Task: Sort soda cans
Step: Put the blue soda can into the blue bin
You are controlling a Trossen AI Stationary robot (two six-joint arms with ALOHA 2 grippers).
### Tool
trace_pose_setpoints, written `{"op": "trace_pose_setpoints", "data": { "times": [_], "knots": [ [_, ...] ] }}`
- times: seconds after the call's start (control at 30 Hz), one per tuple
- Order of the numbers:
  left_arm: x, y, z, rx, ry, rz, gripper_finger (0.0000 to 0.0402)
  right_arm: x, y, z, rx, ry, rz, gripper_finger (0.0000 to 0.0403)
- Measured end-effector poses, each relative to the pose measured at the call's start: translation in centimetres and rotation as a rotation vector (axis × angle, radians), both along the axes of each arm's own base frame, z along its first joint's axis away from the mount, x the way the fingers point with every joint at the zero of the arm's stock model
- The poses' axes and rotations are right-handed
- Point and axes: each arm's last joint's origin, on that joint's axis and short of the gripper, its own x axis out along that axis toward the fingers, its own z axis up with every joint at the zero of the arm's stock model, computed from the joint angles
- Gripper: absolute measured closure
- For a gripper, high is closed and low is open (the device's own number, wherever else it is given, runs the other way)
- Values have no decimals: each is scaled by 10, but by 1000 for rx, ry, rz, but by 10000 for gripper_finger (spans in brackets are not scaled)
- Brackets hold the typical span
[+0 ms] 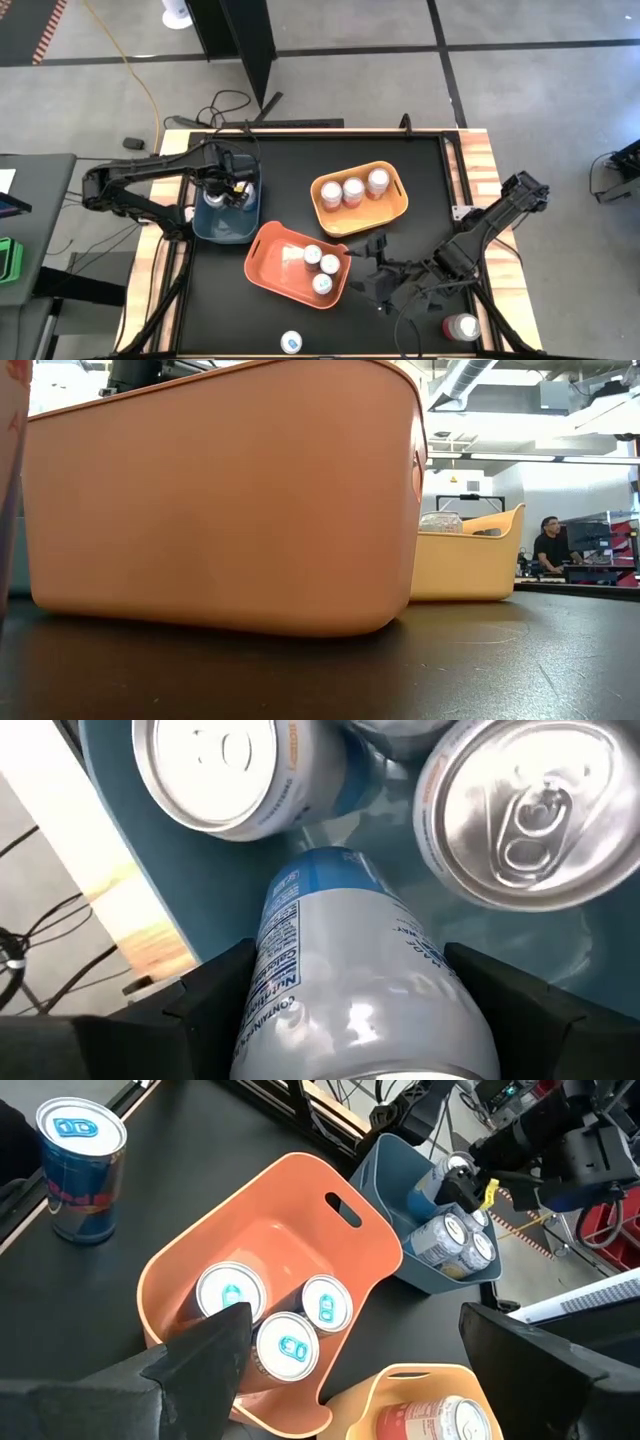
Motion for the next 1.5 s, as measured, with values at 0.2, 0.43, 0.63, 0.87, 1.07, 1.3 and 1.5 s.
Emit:
{"op": "trace_pose_setpoints", "data": {
  "times": [0.2,0.43,0.63,0.87,1.07,1.3,1.5],
  "knots": [
    [4,4,-1,17,-35,3,112,0,0,0,0,0,0,30],
    [2,5,-18,12,-4,0,112,0,0,0,1,0,0,30],
    [-2,7,-36,15,12,15,112,0,0,0,1,0,0,30],
    [0,10,-40,35,-8,-3,112,0,0,0,1,0,0,30],
    [-1,10,-40,36,0,-18,73,0,0,0,3,1,2,30],
    [-1,10,-39,41,6,-33,63,0,0,0,6,2,3,30],
    [-1,10,-39,36,9,-48,62,0,0,0,6,2,3,30]
  ]
}}
